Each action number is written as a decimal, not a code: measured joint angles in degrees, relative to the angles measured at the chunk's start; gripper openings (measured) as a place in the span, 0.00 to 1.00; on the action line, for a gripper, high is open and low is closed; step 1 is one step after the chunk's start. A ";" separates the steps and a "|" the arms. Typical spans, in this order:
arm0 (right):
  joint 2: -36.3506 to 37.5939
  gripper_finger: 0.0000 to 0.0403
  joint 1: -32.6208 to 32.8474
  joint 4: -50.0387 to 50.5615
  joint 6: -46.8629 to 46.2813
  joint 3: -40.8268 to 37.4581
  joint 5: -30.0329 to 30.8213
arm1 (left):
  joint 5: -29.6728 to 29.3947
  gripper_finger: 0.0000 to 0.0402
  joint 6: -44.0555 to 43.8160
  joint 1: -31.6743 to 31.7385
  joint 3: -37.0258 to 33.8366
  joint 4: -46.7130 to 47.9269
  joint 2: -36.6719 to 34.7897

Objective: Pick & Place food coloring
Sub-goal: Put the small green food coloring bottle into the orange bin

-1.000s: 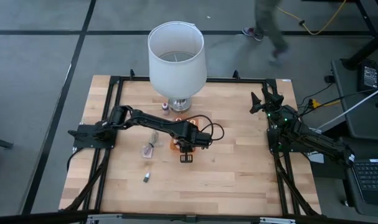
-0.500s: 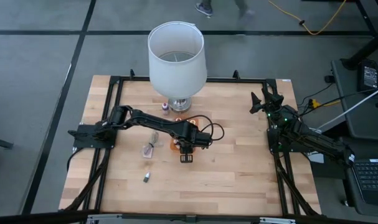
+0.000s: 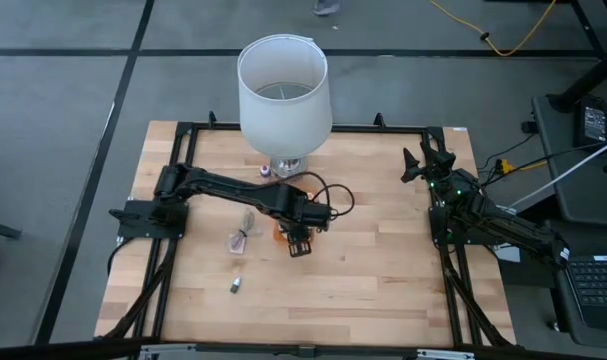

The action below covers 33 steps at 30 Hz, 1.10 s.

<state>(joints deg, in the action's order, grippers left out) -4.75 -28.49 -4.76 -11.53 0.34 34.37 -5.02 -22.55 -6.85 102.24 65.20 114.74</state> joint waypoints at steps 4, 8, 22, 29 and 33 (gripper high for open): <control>0.02 0.80 0.01 -0.01 0.00 0.00 0.00 | 0.06 0.44 -4.51 -1.66 0.00 1.07 -2.60; 0.02 0.80 0.01 -0.01 0.01 0.01 0.00 | 0.08 0.50 -9.57 -4.59 0.00 2.95 -4.38; 0.02 0.80 0.00 -0.01 0.00 0.00 0.00 | 0.21 0.62 -30.24 -18.03 -17.59 1.52 -15.00; 0.02 0.80 0.00 -0.02 0.00 0.00 0.00 | 4.92 0.60 -44.71 -20.88 -25.33 -1.31 -17.29; 0.01 0.80 0.01 -0.01 0.01 0.01 0.00 | 13.81 0.60 -49.26 -19.35 -29.40 -3.12 -17.29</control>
<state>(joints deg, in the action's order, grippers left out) -4.74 -28.49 -4.76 -11.52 0.35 34.37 8.79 -71.81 -26.20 72.84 62.08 97.45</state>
